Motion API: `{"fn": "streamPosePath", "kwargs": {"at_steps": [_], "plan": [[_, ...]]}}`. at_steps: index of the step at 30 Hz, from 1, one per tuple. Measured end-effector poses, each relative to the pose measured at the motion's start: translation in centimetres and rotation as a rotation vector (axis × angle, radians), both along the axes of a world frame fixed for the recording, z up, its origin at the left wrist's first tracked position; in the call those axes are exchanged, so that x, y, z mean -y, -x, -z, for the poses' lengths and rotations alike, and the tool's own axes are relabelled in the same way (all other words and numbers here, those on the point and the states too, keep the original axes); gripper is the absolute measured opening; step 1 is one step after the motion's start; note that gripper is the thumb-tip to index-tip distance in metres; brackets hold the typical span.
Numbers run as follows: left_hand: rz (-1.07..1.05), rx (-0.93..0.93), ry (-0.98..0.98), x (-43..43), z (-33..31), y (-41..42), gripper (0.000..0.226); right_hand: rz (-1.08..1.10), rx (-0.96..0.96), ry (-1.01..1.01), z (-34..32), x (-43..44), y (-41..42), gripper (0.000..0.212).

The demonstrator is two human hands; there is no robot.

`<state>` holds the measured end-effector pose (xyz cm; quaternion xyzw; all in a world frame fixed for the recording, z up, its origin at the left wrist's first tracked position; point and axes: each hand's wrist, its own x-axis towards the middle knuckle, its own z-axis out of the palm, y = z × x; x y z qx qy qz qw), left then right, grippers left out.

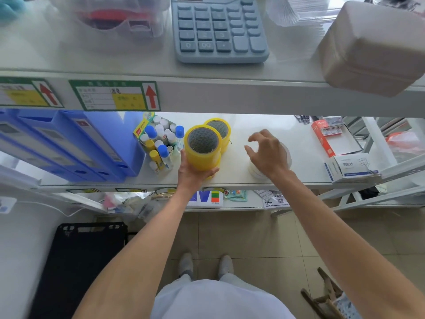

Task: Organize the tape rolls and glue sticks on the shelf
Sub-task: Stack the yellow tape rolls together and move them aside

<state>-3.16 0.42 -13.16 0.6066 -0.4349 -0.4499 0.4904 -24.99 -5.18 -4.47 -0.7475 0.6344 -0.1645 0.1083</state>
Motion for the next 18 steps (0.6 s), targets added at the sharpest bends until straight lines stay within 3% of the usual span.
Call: {"fn": "streamPosePath", "kwargs": {"at_steps": [3, 8, 14, 18], "plan": [[-0.001, 0.026, 0.014, 0.1, 0.3, -0.1, 0.101, -0.210, 0.026, -0.110, 1.2, 2.3, -4.8, 0.042], [-0.060, 0.036, -0.118, 0.1, -0.3, 0.2, 0.115, -0.160, -0.172, -0.295, 4.4, 5.4, -8.6, 0.006], [-0.019, 0.101, -0.030, -0.1, 0.5, -0.5, 0.104, -0.218, -0.376, -0.311, 4.9, 6.6, -9.0, 0.014], [-0.013, 0.100, -0.038, -0.4, 0.9, -0.5, 0.102, -0.230, -0.366, -0.349, 3.6, 6.4, -8.4, 0.011]]}}
